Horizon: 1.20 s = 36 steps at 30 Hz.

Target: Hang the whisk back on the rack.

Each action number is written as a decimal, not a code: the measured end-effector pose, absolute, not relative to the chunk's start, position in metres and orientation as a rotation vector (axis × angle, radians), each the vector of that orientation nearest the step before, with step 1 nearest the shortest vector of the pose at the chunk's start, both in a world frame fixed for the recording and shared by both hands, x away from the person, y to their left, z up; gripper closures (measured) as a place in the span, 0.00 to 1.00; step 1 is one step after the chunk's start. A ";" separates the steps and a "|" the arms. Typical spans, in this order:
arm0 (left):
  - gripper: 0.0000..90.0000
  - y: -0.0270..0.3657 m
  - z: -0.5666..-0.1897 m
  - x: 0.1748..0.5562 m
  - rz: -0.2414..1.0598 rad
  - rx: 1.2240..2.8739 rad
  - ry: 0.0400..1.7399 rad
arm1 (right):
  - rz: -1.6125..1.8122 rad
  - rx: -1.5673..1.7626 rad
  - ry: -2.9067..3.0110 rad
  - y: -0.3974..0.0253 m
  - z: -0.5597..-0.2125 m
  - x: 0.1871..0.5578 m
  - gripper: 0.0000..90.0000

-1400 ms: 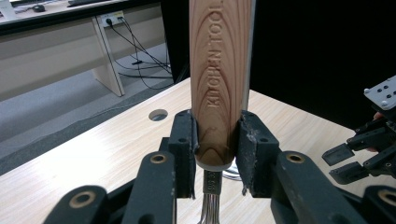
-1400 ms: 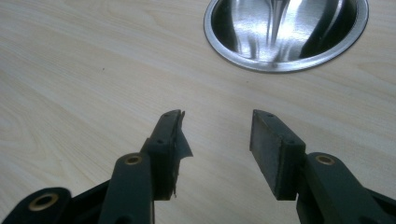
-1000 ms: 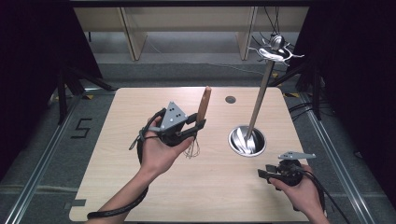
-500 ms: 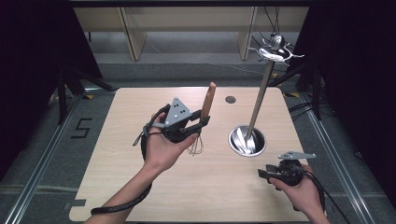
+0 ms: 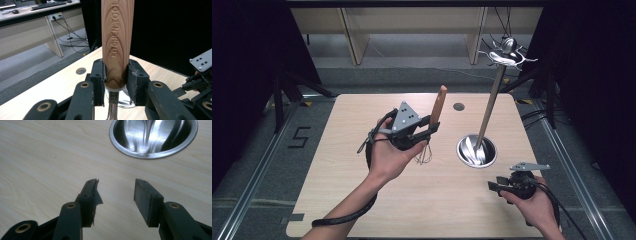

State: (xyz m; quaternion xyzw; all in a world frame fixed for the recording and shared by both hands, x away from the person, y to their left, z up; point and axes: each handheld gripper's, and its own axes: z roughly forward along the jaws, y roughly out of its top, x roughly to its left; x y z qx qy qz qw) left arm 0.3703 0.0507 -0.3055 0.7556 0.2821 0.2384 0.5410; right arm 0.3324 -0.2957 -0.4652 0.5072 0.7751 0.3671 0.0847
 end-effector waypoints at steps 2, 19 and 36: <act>0.76 0.049 -0.305 0.371 0.563 1.795 0.666 | 1.078 1.467 2.309 -0.298 -0.465 0.334 0.60; 0.76 0.043 -0.304 0.377 0.503 1.813 0.614 | 1.131 1.514 2.306 -0.295 -0.467 0.333 0.60; 0.76 0.040 -0.295 0.389 0.474 1.847 0.549 | 1.091 1.459 2.315 -0.298 -0.465 0.334 0.60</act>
